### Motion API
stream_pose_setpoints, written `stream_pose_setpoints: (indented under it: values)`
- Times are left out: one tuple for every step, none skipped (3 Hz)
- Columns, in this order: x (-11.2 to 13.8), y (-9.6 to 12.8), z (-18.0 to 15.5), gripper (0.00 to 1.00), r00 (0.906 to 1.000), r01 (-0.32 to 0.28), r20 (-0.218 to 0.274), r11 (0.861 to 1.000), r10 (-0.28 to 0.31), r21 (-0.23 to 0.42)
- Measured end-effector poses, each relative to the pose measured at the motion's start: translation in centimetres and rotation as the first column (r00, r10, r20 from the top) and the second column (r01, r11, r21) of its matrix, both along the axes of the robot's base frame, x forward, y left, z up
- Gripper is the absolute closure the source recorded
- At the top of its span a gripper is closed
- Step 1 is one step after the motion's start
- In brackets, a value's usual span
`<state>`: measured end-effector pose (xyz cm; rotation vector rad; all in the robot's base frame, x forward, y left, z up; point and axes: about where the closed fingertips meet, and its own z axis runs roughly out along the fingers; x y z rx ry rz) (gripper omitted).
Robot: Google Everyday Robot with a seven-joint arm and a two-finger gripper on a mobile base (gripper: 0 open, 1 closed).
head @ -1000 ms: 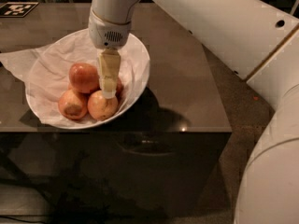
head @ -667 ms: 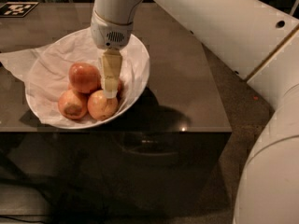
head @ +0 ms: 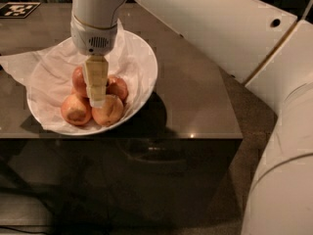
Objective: Pick apple from white bowl
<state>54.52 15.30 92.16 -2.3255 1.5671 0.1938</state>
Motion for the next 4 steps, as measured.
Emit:
stream_pose_setpoints:
  values:
    - [0.0, 0.0, 0.0, 0.0, 1.0, 0.0, 0.0, 1.0, 0.0, 0.0]
    - [0.0, 0.0, 0.0, 0.18, 1.0, 0.0, 0.0, 1.0, 0.0, 0.0]
    - [0.0, 0.0, 0.0, 0.49, 1.0, 0.0, 0.0, 1.0, 0.0, 0.0]
    - [0.0, 0.0, 0.0, 0.72, 1.0, 0.0, 0.0, 1.0, 0.0, 0.0]
